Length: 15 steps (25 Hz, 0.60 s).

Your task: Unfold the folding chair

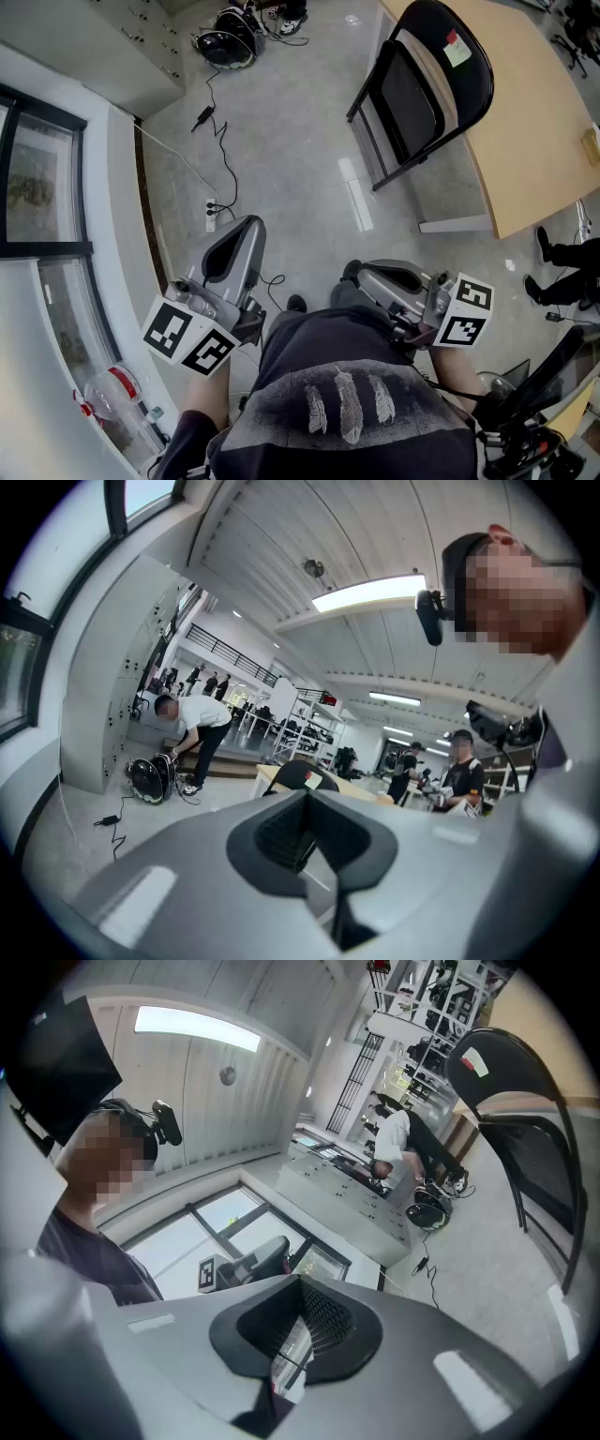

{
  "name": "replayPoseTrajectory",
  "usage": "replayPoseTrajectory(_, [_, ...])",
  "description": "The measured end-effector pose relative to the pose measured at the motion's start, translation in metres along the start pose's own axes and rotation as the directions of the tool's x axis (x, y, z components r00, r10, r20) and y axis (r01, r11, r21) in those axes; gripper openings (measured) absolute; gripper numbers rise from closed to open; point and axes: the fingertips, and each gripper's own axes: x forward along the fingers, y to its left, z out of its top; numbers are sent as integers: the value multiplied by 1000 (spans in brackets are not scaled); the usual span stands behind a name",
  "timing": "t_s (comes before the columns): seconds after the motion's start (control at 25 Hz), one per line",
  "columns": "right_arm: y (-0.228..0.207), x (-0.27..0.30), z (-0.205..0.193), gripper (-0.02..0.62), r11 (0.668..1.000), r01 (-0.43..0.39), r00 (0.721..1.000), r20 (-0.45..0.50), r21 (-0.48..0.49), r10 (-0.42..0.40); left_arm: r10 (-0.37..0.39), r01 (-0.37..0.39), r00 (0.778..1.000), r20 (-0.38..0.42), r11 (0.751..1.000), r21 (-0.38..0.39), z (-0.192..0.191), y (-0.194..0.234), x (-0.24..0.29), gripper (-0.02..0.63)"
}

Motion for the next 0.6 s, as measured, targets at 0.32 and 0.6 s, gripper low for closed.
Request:
replayPoseTrajectory(0.32, [-29, -25, 54, 2, 1000, -11, 999, -31, -27, 10, 50, -50, 999, 4, 999, 12, 11, -12, 43, 1])
replayPoseTrajectory(0.6, [-38, 2, 65, 2, 998, 0, 998, -66, -64, -5, 46, -45, 998, 44, 999, -5, 22, 11, 57, 2])
